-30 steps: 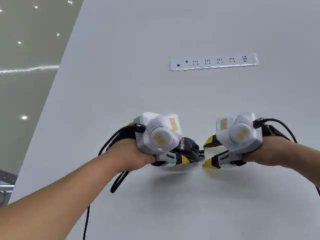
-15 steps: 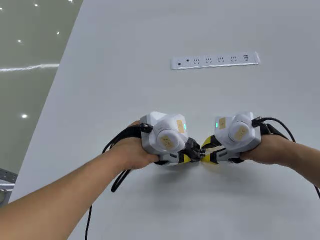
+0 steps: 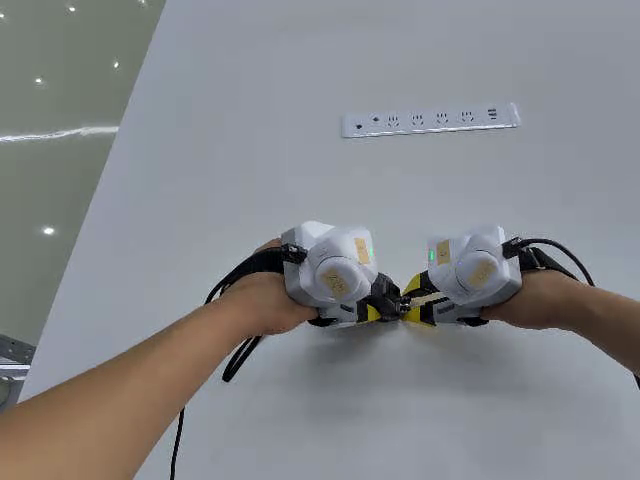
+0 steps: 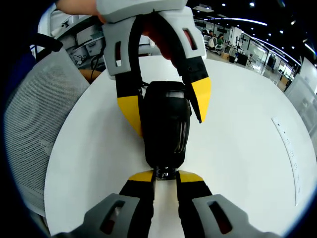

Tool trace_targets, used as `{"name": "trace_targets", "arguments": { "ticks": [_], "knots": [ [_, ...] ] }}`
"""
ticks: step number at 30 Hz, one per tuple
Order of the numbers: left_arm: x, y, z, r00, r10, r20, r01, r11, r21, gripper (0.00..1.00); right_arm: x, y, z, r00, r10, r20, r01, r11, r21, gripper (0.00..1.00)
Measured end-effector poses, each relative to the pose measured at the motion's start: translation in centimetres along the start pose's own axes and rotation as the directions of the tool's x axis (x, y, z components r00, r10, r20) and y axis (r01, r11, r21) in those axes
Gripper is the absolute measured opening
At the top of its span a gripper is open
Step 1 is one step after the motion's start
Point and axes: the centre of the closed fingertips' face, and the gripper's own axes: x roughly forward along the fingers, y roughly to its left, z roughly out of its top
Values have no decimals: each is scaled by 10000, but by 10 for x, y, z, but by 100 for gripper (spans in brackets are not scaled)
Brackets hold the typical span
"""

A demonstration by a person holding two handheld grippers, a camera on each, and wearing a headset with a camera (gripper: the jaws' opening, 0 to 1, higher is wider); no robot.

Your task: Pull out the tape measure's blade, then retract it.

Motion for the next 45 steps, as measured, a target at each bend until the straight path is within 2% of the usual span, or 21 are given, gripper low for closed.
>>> {"name": "trace_targets", "arguments": {
  "ticks": [4, 10, 25, 33, 45],
  "knots": [
    [0, -1, 0, 10000, -27, -12, 27, 10000, -12, 35, 0, 0, 0, 9999, -118, 39, 119, 9997, -218, 13],
    [0, 0, -1, 10000, -24, -54, 23, 10000, -90, 33, -1, -3, 0, 9994, -345, 88, 346, 9993, -158, 12],
    [0, -1, -1, 9999, -155, -46, 156, 9997, 181, 32, -3, -1, -3, 9998, -90, 162, 95, 9993, -361, 10],
    [0, -1, -1, 9999, -143, -48, 143, 9998, 131, 32, -10, -3, -13, 10000, -61, -56, 59, 9993, -357, 9],
    [1, -2, -1, 9997, -214, -108, 216, 9996, 189, 32, -19, -2, -24, 9999, 55, -111, -56, 9999, -116, 9]
  ]
}}
